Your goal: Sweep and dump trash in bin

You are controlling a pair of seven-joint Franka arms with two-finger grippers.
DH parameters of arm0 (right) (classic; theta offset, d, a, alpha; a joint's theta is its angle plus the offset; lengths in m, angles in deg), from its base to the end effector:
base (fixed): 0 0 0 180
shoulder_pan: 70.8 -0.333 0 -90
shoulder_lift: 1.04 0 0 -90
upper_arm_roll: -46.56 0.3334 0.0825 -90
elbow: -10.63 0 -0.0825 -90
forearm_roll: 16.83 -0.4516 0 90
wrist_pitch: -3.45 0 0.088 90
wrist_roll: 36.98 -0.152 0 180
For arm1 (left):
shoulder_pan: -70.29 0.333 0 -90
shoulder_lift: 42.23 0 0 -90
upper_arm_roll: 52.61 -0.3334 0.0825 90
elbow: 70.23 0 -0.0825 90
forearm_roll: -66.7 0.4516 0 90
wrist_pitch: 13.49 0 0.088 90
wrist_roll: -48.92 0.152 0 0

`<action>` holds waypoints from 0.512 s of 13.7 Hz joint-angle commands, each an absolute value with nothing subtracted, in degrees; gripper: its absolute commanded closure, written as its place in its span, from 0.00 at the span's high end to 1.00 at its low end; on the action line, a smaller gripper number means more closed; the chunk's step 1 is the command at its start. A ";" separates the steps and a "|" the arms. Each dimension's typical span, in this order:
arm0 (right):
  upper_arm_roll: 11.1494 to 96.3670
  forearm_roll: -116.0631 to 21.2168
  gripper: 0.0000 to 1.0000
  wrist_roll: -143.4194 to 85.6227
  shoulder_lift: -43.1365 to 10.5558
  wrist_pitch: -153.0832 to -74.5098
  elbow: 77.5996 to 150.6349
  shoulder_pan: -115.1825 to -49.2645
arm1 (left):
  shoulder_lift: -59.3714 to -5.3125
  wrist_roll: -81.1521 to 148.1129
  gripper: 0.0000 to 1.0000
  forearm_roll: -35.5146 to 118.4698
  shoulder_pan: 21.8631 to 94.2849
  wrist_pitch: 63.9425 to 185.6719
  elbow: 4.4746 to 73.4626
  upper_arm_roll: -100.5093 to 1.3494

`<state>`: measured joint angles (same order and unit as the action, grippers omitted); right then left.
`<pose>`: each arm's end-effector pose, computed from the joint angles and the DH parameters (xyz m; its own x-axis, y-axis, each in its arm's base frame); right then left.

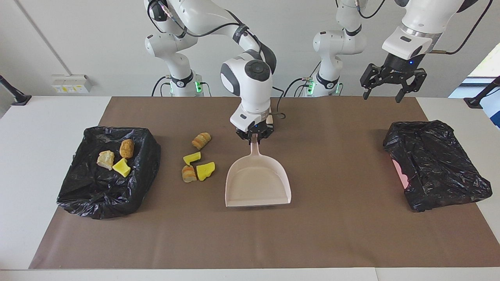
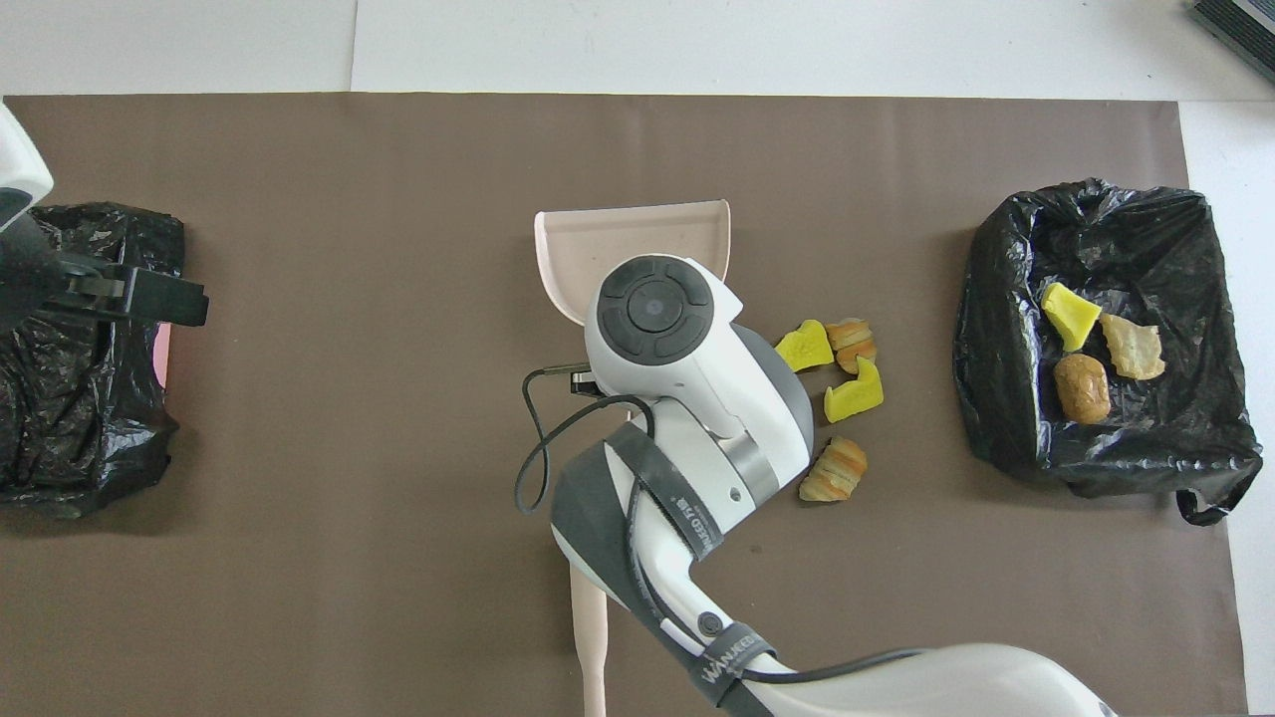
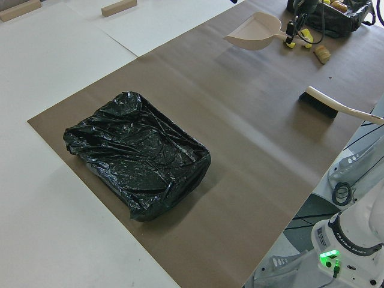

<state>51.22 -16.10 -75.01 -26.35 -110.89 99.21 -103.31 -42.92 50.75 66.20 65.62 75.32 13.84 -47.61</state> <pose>0.6042 0.4488 0.3413 0.9998 -0.0177 -0.0069 -0.0178 -0.9996 -0.0239 0.6105 -0.1057 0.6584 0.9754 -0.1989 0.0948 -0.2002 -0.9797 0.0046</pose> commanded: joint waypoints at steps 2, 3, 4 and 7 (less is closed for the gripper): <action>50.86 -19.55 0.00 -79.61 -32.24 -115.98 93.77 -104.99 | -43.02 51.82 1.00 66.44 66.42 73.79 13.09 -47.07; 50.86 -20.08 0.00 -79.70 -32.59 -117.39 94.21 -105.60 | -43.10 51.82 1.00 66.44 65.81 73.61 13.35 -47.68; 50.78 -20.35 0.00 -79.61 -33.11 -119.49 95.52 -106.65 | -43.19 51.91 1.00 66.44 64.85 73.70 13.35 -49.16; 50.86 -20.70 0.24 -79.17 -33.38 -120.65 96.93 -106.04 | -43.46 51.82 1.00 66.53 62.12 73.70 13.35 -51.46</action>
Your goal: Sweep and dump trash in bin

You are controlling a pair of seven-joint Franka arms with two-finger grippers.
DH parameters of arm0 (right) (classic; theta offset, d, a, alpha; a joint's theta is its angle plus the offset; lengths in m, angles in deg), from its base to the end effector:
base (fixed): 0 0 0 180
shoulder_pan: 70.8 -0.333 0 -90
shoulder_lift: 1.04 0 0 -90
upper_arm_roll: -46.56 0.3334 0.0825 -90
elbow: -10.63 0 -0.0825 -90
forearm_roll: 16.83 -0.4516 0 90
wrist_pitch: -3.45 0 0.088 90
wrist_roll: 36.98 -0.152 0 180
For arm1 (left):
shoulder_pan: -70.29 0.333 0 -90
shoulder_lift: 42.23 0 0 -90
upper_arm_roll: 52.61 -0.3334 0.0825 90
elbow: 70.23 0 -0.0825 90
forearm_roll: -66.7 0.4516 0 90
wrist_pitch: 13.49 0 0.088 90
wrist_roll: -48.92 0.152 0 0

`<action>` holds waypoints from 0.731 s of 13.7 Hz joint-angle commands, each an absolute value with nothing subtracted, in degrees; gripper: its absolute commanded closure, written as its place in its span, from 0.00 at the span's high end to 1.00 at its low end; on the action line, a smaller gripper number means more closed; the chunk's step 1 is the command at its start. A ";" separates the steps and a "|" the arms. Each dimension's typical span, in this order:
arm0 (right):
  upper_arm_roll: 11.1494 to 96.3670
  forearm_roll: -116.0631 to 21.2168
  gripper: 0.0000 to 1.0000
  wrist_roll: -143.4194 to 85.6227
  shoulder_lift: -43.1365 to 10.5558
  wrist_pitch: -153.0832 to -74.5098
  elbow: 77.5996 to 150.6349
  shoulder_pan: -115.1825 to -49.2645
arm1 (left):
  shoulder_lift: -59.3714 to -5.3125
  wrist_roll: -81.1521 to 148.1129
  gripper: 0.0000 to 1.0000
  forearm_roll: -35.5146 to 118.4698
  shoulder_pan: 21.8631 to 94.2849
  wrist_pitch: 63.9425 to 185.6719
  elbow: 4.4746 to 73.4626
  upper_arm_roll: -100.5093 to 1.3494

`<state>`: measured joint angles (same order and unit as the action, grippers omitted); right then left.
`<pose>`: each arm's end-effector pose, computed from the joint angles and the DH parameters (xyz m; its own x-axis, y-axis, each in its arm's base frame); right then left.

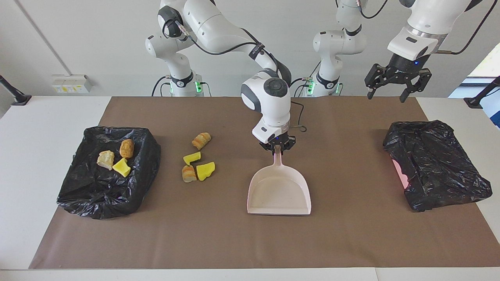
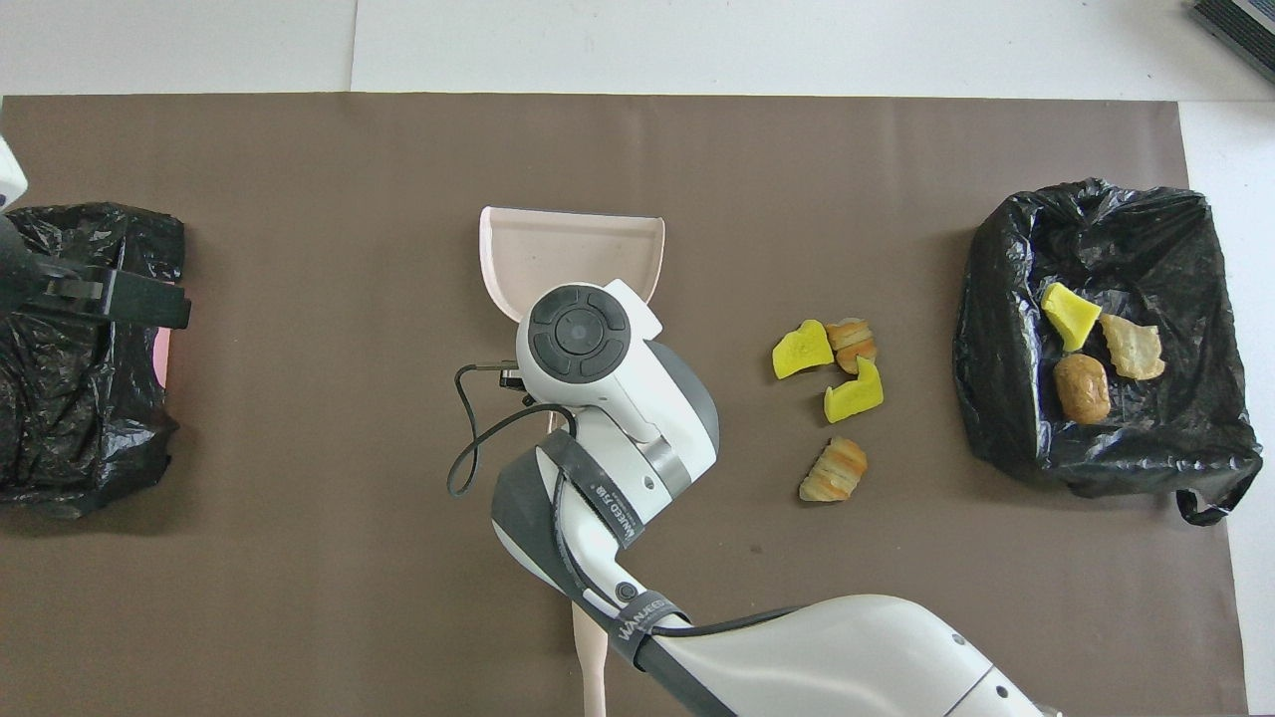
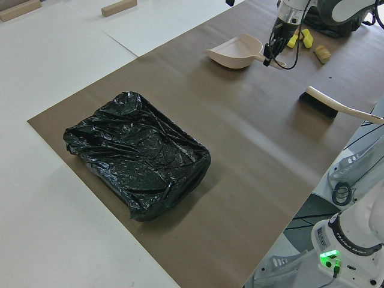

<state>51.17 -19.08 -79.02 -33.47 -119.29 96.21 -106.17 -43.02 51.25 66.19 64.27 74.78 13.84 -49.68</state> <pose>0.6055 0.5015 0.2881 0.9975 -0.0706 0.0093 -0.0691 -0.9912 -0.1130 0.6099 -0.0977 0.6585 0.9769 -0.1953 0.0872 -0.1965 -0.9805 0.0046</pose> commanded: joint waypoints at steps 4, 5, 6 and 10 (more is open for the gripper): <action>50.86 -19.65 1.00 -78.21 -28.83 -117.94 100.62 -106.57 | -44.33 51.47 1.00 66.53 61.41 73.52 14.58 -51.82; 50.86 -19.65 1.00 -76.99 -26.46 -115.06 101.32 -106.31 | -44.25 51.56 1.00 66.53 61.50 73.44 14.67 -51.82; 50.86 -19.91 1.00 -75.50 -24.61 -111.72 101.77 -106.13 | -44.25 51.65 1.00 66.53 61.85 73.44 14.76 -51.90; 51.04 -20.96 1.00 -69.68 -14.16 -103.43 108.51 -106.21 | -43.81 50.77 1.00 66.53 61.94 74.40 14.67 -51.82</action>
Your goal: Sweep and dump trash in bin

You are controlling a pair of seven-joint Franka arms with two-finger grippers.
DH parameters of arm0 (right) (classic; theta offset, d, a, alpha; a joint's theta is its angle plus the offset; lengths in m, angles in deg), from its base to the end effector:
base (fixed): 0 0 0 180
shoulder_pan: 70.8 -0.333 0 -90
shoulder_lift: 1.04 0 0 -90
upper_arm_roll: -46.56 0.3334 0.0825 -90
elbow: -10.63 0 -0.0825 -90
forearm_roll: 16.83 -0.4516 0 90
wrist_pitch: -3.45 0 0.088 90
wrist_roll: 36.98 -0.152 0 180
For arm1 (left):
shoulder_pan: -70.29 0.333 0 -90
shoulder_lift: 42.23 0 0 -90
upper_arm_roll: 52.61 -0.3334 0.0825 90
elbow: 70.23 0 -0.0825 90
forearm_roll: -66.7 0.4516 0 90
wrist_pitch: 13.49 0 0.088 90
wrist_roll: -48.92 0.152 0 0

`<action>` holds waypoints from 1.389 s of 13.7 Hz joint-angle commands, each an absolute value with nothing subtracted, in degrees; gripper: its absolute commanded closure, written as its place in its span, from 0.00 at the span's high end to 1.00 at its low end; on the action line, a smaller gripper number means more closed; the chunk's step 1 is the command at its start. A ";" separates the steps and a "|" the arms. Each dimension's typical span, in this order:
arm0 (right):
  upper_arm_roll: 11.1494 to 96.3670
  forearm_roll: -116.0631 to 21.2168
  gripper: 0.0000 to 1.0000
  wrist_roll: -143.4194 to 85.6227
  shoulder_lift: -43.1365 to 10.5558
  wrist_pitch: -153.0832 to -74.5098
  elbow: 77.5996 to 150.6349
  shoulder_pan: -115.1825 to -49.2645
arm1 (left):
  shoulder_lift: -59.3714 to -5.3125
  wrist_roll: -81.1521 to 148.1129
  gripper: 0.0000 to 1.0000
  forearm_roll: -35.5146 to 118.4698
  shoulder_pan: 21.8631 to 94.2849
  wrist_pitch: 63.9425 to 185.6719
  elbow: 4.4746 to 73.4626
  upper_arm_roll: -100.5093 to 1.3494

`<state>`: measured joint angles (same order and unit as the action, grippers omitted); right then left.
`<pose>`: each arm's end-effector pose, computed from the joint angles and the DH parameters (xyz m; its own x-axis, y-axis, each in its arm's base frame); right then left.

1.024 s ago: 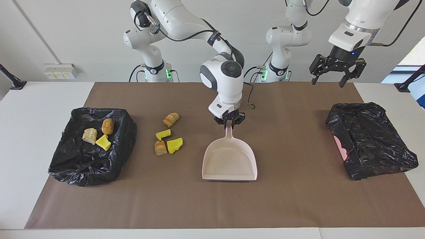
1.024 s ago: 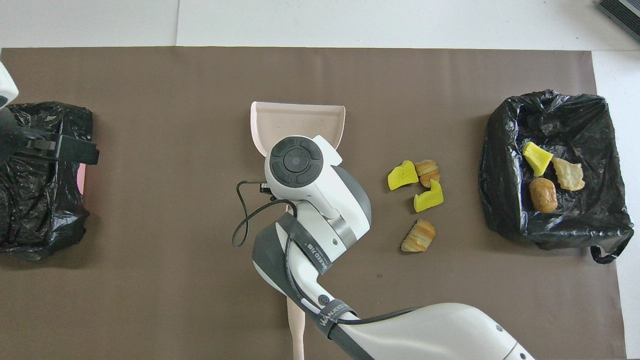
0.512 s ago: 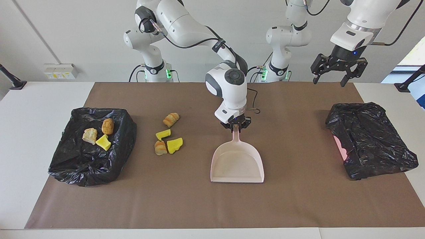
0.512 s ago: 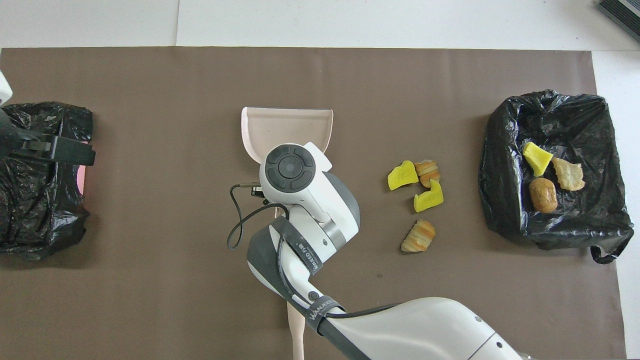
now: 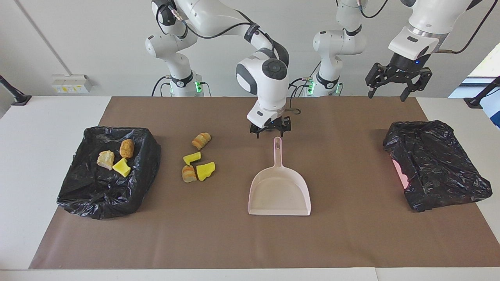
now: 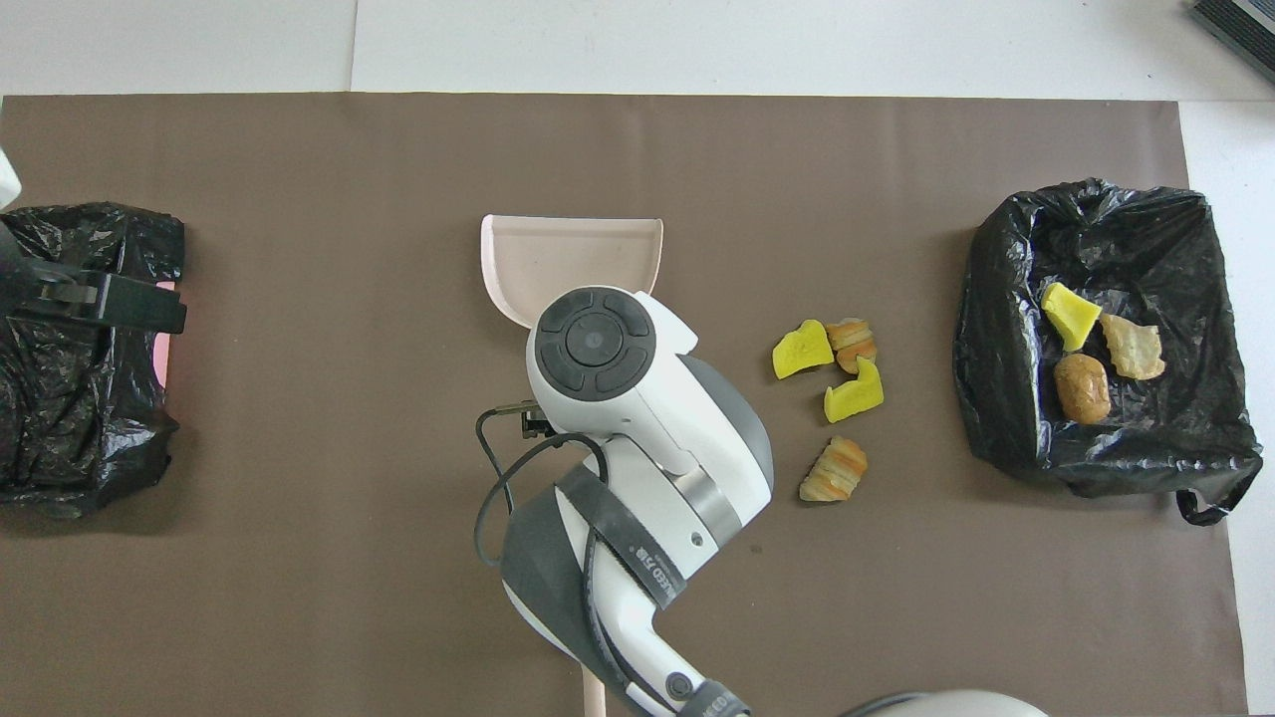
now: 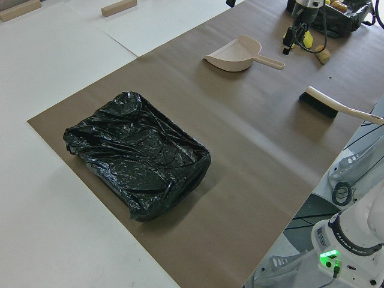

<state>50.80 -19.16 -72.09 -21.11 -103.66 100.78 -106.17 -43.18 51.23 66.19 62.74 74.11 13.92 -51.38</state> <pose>0.5574 0.4617 0.3835 0.9948 0.0623 -0.0806 0.0608 -0.9979 -0.0210 0.6076 -0.0954 0.6583 0.9783 -0.1923 0.0770 -0.1933 -0.9811 0.0054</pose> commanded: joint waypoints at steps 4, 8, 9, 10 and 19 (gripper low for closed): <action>51.13 -25.26 1.00 -71.78 -2.91 -104.91 123.87 -111.82 | -41.71 47.97 1.00 66.61 61.94 78.52 15.63 -48.32; 51.13 -31.33 1.00 -75.72 4.59 -116.41 140.33 -120.42 | -40.03 39.97 1.00 67.05 62.20 90.98 23.79 -41.46; 51.13 -31.34 1.00 -78.70 3.46 -118.69 141.75 -122.98 | -39.25 38.74 1.00 67.14 62.20 93.88 25.81 -39.88; 51.13 -31.25 1.00 -80.39 2.14 -120.28 142.63 -124.92 | -37.24 35.86 1.00 67.32 62.12 95.57 26.44 -37.60; 51.22 -32.30 0.87 -81.90 1.25 -123.29 145.72 -128.80 | -26.68 17.37 1.00 76.46 61.59 118.95 39.89 -26.16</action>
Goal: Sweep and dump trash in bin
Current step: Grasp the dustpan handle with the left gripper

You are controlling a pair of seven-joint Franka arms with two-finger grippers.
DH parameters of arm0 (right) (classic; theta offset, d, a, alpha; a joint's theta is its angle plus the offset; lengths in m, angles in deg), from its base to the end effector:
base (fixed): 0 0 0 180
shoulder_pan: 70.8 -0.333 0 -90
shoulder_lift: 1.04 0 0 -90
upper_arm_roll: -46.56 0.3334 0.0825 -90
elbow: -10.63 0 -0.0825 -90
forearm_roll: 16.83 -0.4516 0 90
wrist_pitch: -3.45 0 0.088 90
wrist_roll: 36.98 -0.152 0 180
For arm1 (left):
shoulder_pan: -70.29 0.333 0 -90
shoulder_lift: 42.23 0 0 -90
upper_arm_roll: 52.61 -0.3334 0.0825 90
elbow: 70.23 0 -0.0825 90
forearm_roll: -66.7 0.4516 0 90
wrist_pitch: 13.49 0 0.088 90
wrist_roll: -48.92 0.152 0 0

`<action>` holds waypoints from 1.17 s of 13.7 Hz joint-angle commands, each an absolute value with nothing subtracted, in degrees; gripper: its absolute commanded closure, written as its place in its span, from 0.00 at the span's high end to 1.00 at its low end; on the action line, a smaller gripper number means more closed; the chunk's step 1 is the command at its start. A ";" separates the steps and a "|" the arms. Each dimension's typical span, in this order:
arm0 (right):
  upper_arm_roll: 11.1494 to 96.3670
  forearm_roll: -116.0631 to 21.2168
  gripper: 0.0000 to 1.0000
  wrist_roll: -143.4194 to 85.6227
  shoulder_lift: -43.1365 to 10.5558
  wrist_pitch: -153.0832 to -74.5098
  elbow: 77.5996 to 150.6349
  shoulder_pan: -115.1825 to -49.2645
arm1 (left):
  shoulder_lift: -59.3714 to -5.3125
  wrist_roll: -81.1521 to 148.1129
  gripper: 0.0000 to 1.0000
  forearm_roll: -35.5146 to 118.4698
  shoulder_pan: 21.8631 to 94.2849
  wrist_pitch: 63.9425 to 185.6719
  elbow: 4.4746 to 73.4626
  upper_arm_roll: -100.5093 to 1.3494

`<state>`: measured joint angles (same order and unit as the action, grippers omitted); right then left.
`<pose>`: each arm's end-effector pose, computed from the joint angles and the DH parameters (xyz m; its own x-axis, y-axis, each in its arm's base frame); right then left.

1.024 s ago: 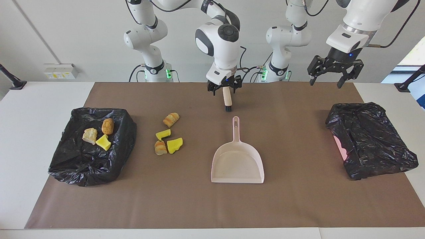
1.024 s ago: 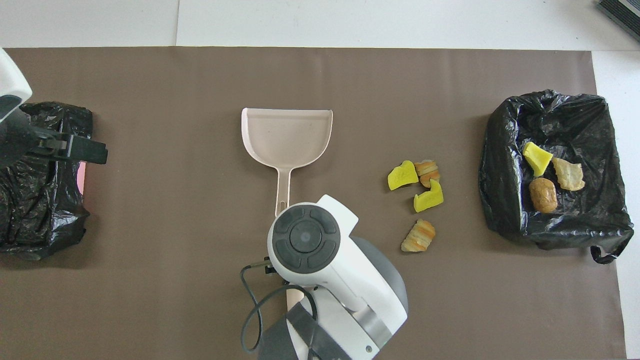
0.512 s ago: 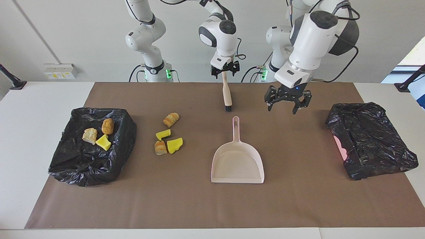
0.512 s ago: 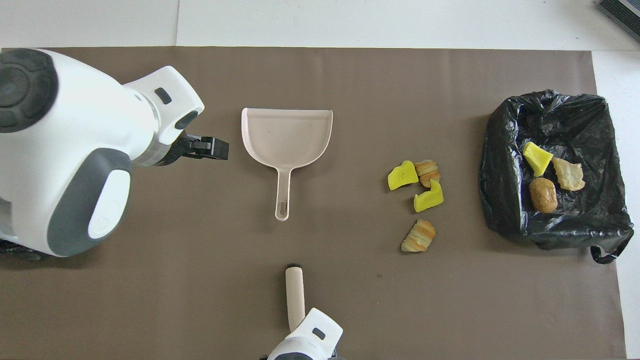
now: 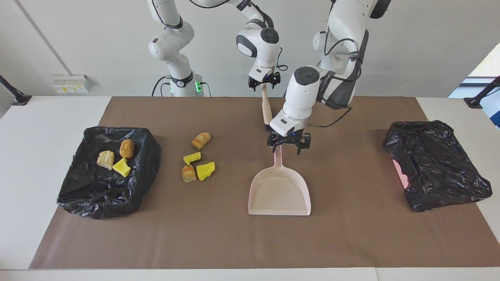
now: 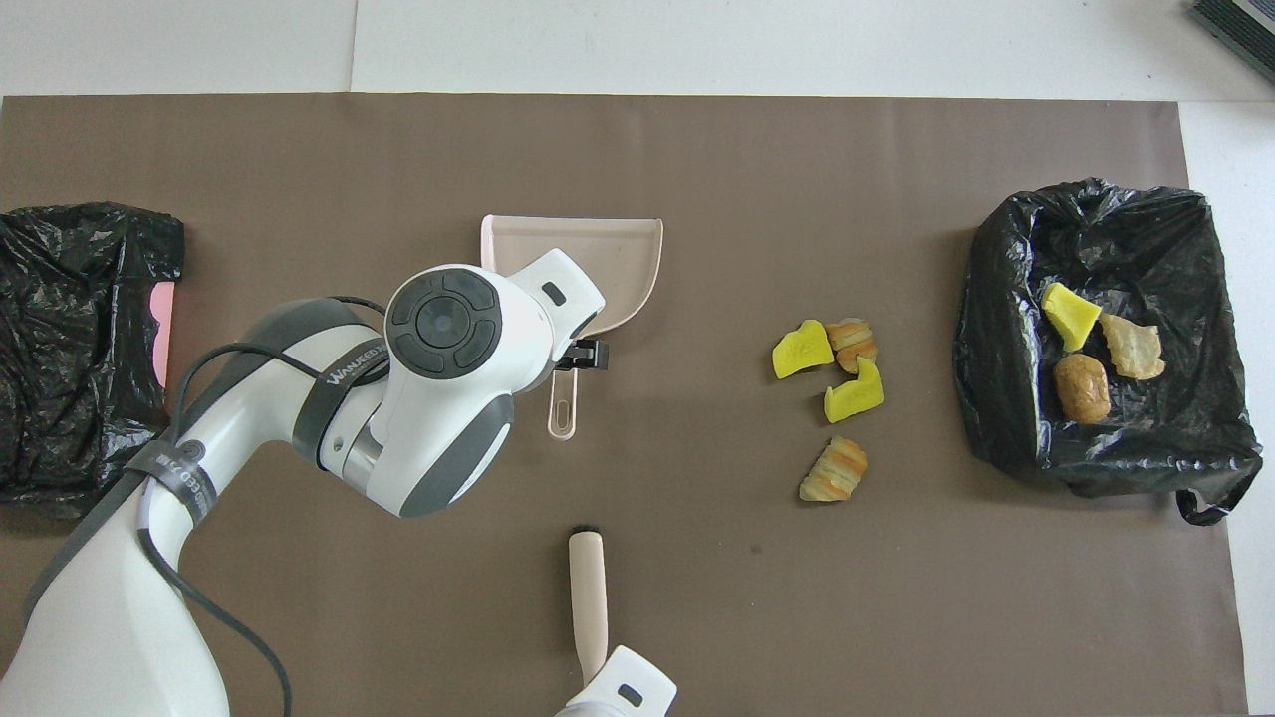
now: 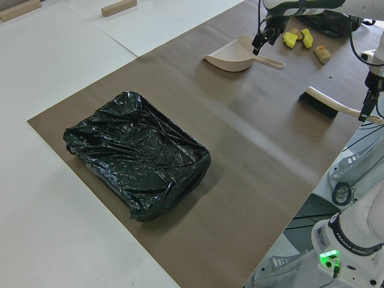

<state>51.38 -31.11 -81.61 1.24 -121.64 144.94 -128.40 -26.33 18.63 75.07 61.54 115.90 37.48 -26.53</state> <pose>0.2296 0.4784 0.2684 0.9630 0.1535 -0.2216 0.1496 -0.9882 -0.0341 0.5819 -0.3821 0.3257 0.9839 -0.1365 0.1157 -0.1445 -0.9874 0.0638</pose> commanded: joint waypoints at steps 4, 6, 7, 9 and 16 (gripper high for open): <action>51.22 -32.21 0.01 -81.81 0.37 -123.82 145.45 -129.07 | -26.06 15.70 0.96 76.63 61.50 120.98 41.21 -25.36; 51.22 -32.21 0.00 -81.29 -0.24 -123.73 145.01 -128.81 | -24.57 14.22 0.95 79.69 60.98 121.07 40.95 -25.27; 51.13 -32.21 0.00 -80.50 -0.33 -123.38 144.84 -128.72 | -24.56 13.34 0.89 80.06 60.97 121.16 41.04 -24.93; 51.13 -31.43 0.00 -80.49 -0.42 -122.24 144.31 -128.46 | -24.65 13.24 0.80 80.06 60.97 121.16 41.13 -24.92; 50.78 -28.35 0.00 -72.08 13.35 -103.72 144.75 -116.01 | -24.74 13.94 0.04 83.55 60.80 120.55 41.22 -24.40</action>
